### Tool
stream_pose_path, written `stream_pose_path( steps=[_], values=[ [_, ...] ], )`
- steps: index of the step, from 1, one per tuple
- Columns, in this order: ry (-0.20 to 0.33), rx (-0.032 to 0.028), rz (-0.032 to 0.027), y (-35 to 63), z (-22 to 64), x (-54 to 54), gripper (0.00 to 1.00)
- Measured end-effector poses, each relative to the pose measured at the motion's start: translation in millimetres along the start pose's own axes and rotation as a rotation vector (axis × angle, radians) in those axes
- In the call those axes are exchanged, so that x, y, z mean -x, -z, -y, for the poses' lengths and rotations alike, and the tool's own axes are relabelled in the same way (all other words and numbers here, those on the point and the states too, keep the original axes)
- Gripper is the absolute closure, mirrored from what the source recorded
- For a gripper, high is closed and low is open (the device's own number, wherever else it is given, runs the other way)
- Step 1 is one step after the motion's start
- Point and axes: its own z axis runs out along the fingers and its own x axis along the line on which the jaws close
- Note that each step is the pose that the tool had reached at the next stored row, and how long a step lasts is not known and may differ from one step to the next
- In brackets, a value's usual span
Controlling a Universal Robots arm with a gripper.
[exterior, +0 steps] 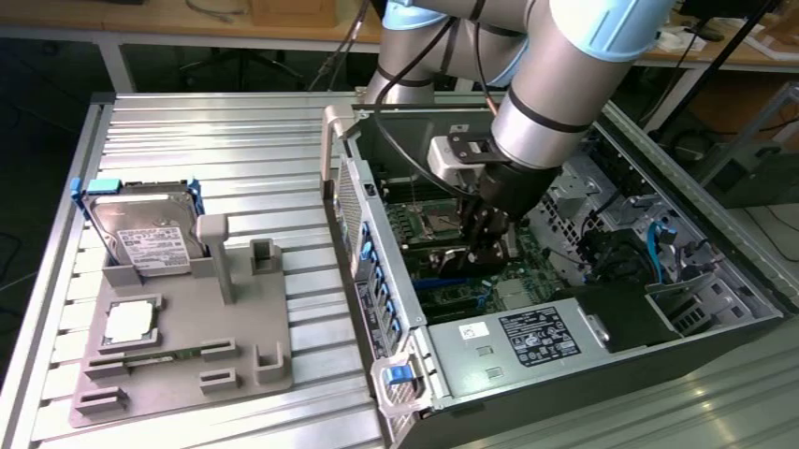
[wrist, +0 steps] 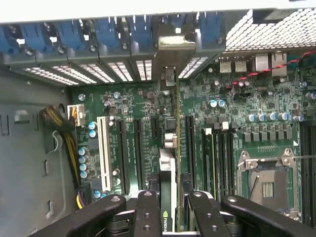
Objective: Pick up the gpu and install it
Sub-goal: 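Insert the gpu into the slot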
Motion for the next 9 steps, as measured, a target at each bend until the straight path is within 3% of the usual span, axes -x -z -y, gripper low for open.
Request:
stream_pose_path(
  steps=[9],
  values=[
    [0.0,0.0002,0.0035,-6.6,-1.1,-0.2,0.73]
  ],
)
